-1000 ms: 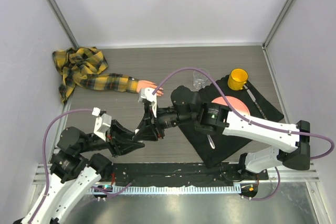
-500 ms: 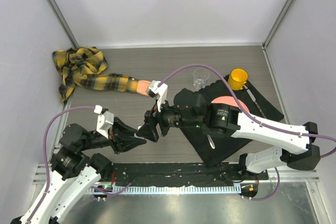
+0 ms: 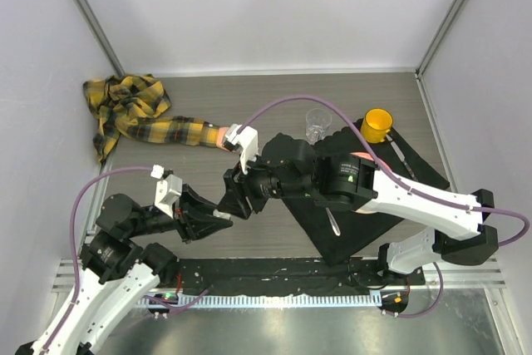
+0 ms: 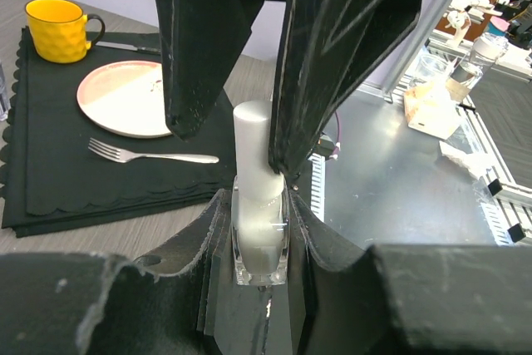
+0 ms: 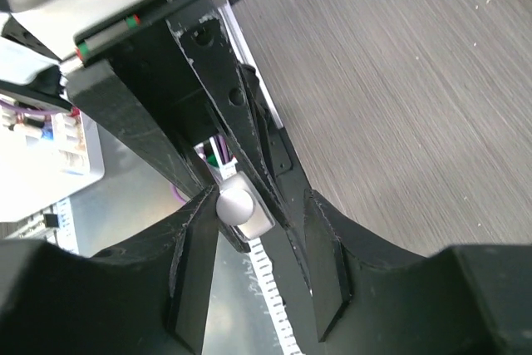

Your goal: Paint the nails

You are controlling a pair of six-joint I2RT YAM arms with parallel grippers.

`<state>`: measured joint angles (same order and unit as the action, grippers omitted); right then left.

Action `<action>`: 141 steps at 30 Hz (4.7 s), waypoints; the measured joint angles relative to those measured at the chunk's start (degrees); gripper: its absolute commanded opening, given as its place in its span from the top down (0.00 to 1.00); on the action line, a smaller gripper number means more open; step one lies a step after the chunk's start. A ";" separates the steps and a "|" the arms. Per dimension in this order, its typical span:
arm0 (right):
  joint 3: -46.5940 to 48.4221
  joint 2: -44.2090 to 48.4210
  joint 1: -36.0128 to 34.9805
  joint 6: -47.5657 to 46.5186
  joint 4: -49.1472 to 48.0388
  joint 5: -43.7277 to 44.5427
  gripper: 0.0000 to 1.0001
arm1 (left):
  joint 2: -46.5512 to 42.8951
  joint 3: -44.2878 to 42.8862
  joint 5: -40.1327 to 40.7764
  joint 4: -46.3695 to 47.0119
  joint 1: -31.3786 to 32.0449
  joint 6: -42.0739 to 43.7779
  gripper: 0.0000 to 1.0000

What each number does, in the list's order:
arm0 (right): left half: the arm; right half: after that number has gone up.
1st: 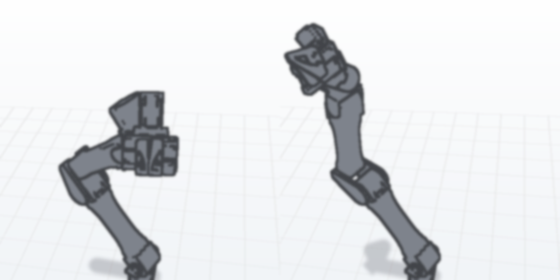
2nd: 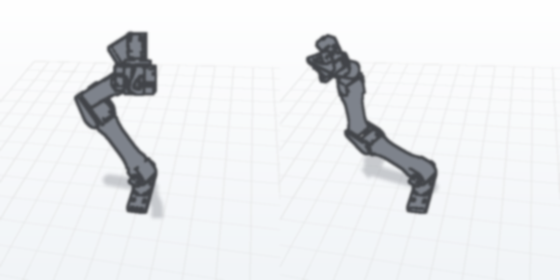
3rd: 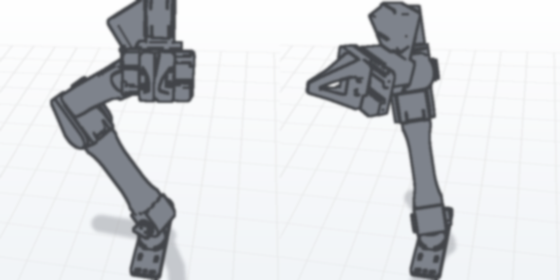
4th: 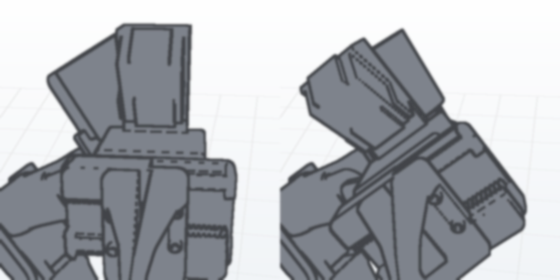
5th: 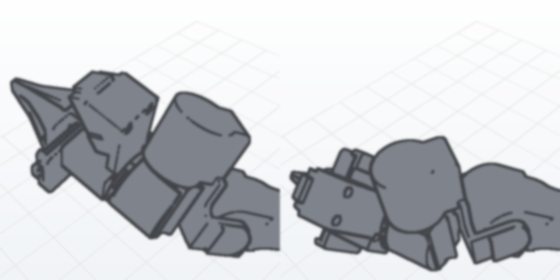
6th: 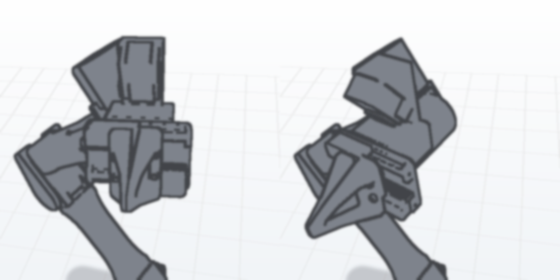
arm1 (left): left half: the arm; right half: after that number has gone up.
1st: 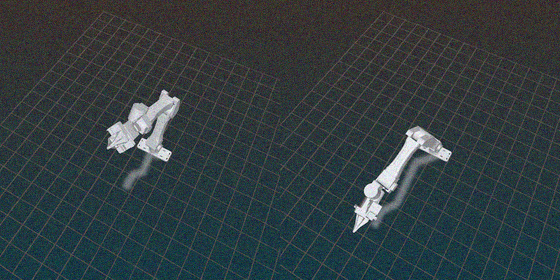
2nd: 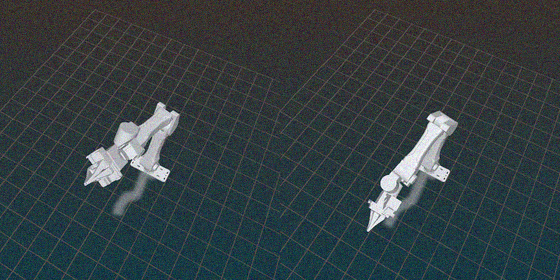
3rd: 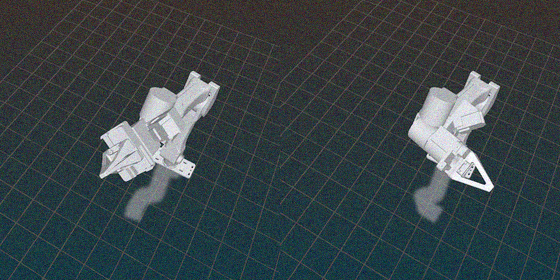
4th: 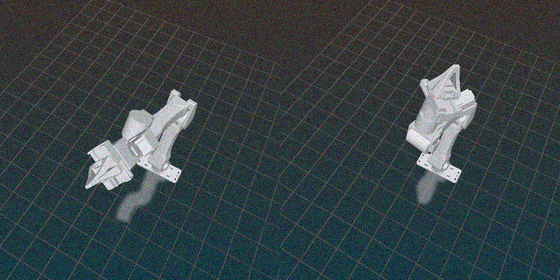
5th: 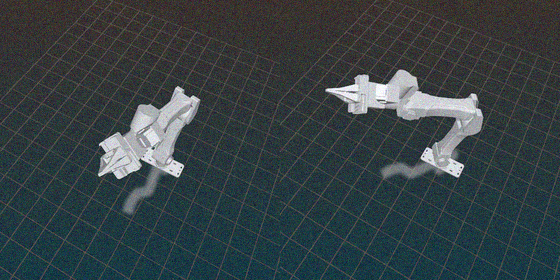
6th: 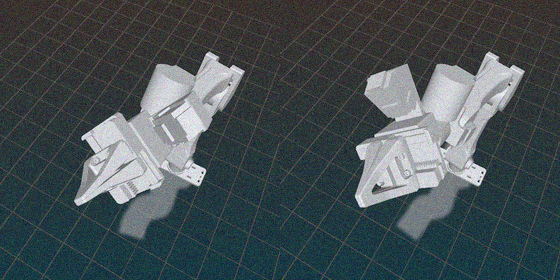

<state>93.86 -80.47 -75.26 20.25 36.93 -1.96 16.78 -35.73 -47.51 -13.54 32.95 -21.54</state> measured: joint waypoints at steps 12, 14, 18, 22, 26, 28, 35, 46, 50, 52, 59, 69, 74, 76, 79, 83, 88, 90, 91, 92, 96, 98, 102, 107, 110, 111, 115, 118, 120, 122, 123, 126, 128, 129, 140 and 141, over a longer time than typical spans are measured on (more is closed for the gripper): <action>0.11 -0.70 -0.07 -0.96 1.31 -1.33 0.78 | 0.09 -0.04 0.35 -0.24 0.00 0.11 1.00; 0.11 -0.70 -0.22 -1.14 1.07 -1.62 0.90 | 0.24 -0.04 0.55 -0.26 0.00 0.15 1.00; 0.13 -0.72 -0.22 -1.88 1.11 -1.57 1.00 | 0.26 -0.07 0.68 -0.35 -0.02 0.17 1.00; 0.52 -0.92 -0.26 -2.32 1.51 -0.92 1.00 | 0.35 -0.11 0.96 -0.42 -0.02 0.68 1.00; 1.33 -1.07 -0.44 -3.56 2.60 -0.17 1.00 | 1.51 -0.50 1.03 -0.39 0.00 1.03 1.00; 1.73 -1.20 -0.83 -4.55 3.06 0.22 1.00 | 2.03 -0.72 1.01 -0.37 0.00 1.07 1.00; 1.70 -1.18 -1.70 -9.77 3.30 0.42 1.00 | 2.64 -0.79 0.11 -0.44 0.00 1.05 1.00; -1.14 1.11 -0.50 -19.98 0.35 -17.49 1.00 | 3.37 -0.24 -12.85 5.38 0.28 -3.87 1.00; -1.99 1.18 0.26 -22.23 -1.18 -23.06 1.00 | 3.34 0.26 -16.22 7.67 0.37 -5.81 1.00; -2.23 1.18 0.57 -22.93 -1.62 -24.59 0.88 | 3.34 0.42 -16.83 8.46 0.37 -6.49 1.00; -2.25 1.20 0.44 -18.10 -1.05 -14.67 0.33 | 2.27 0.20 -10.86 6.25 0.35 -3.63 1.00; -9.44 5.60 0.48 -2.86 -5.84 4.20 0.43 | -1.79 -1.88 11.23 -3.54 0.35 4.98 1.00; -9.42 4.96 -0.48 -0.07 -9.40 8.26 0.45 | -1.49 -1.88 14.32 -5.44 0.35 5.95 1.00; -9.40 4.24 -1.36 0.42 -10.43 9.79 0.46 | -1.25 -1.88 14.75 -5.73 0.35 6.01 1.00; -9.05 2.64 -2.21 0.94 -11.76 11.72 0.51 | -1.14 -1.88 15.17 -6.10 0.35 6.19 1.00; -8.96 0.63 -2.64 1.20 -13.16 13.22 0.60 | -1.14 -1.88 15.39 -6.16 0.35 6.49 1.00; -8.83 -0.94 -2.62 1.31 -14.82 13.68 0.98 | -0.66 -1.88 15.15 -6.82 0.35 6.67 1.00; -8.79 -1.05 -2.64 0.04 -14.62 13.84 1.00 | -0.24 -1.88 14.25 -6.82 0.24 6.47 1.00; -8.81 -0.92 -2.47 -0.55 -14.45 12.50 0.99 | -0.20 -1.88 13.40 -6.88 0.20 6.36 1.00; -8.81 -0.79 -1.99 -1.68 -14.43 10.43 1.00 | -0.20 -1.88 12.52 -6.75 0.09 5.81 1.00; -12.35 2.36 1.99 -7.85 -16.85 -11.56 1.00 | -0.24 -0.79 2.32 -2.64 -0.13 0.59 1.00; -13.79 3.21 3.23 -10.08 -18.43 -23.19 1.00 | -0.15 0.92 -6.14 3.08 0.00 -4.13 1.00; -13.92 1.33 3.72 -12.92 -22.05 -38.86 1.00 | -0.09 2.27 -17.55 9.81 0.81 -10.10 1.00; -13.90 0.02 4.39 -13.18 -23.82 -43.12 0.65 | -0.09 2.34 -19.67 9.88 0.74 -10.45 1.00; -13.68 0.22 4.39 -11.67 -22.99 -40.11 0.44 | -0.20 2.19 -16.46 7.61 0.70 -7.61 1.00; -13.60 0.33 4.33 -11.30 -22.64 -38.34 0.40 | -0.20 2.14 -14.97 6.49 0.63 -6.82 1.00; -13.31 0.81 3.91 -9.62 -20.98 -31.58 0.24 | -0.61 1.73 -6.29 0.83 0.33 -1.88 1.00; -13.29 1.36 3.34 -8.50 -21.05 -27.26 0.22 | -1.03 1.03 -1.51 -1.22 0.35 0.90 1.00; -13.03 1.53 2.80 -7.69 -21.00 -24.90 0.22 | -1.42 0.90 0.13 -1.75 0.57 1.77 1.00; -12.31 1.53 2.34 -6.64 -20.48 -22.25 0.23 | -1.64 0.59 1.57 -1.99 0.66 2.64 1.00; -11.72 1.53 2.19 -6.21 -19.89 -21.22 0.25 | -1.64 0.44 2.21 -2.03 0.68 2.93 1.00; -8.09 1.73 2.82 -4.20 -13.79 -13.07 0.28 | -2.29 0.11 4.33 -2.95 0.66 3.69 1.00; -5.88 1.77 3.76 -3.02 -9.75 -7.82 0.32 | -2.64 -0.44 5.27 -3.04 0.63 4.00 1.00; -5.07 1.77 4.15 -2.47 -8.04 -5.49 0.32 | -2.67 -0.72 5.57 -3.02 0.63 4.07 1.00; -2.58 1.75 4.02 -1.22 -1.86 -2.47 0.28 | -2.56 -0.92 6.78 -3.65 0.52 4.22 1.00; -2.58 1.75 4.02 -1.22 -1.90 -2.95 0.28 | -2.56 -0.92 6.78 -3.65 0.52 4.22 1.00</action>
<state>91.29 -78.72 -71.24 19.03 35.03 -4.91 14.22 -36.64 -40.73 -17.19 33.47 -17.32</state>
